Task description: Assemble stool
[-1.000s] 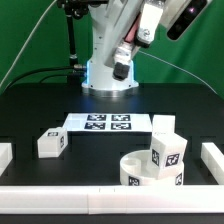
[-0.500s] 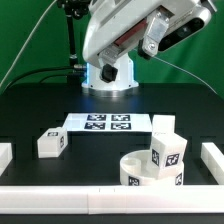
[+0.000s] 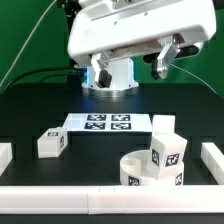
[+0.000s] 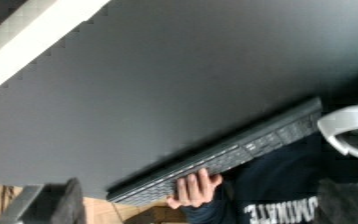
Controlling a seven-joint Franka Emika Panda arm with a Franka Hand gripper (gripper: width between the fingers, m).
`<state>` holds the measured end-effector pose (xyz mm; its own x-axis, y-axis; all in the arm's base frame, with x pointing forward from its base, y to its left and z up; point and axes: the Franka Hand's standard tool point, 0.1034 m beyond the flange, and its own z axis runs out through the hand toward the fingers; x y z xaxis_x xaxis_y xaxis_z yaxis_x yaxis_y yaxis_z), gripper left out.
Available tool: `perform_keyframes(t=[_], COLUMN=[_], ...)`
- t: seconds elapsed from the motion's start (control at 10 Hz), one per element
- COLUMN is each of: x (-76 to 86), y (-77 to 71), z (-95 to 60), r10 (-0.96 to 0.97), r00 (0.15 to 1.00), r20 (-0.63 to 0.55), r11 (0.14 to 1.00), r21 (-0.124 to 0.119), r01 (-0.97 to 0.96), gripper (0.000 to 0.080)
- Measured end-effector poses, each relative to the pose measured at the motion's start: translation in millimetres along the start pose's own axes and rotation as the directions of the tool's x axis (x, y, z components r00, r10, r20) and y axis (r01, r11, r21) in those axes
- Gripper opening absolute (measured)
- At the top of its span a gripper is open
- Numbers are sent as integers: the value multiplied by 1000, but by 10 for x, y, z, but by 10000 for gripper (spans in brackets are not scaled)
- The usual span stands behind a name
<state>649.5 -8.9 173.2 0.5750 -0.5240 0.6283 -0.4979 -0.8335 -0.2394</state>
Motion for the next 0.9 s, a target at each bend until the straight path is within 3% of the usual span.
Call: perform_keyframes(t=[0.2,0.4,0.9], x=[-47,59,53], y=[156,494,441], z=[51,121,146], r10=[-142,-292,-448], r00=[989,953,890], r20=[43,77,84], r11=[990,954,893], r21=[-14,-43,-20], r01=[142,296,451], gripper=[648,648,648])
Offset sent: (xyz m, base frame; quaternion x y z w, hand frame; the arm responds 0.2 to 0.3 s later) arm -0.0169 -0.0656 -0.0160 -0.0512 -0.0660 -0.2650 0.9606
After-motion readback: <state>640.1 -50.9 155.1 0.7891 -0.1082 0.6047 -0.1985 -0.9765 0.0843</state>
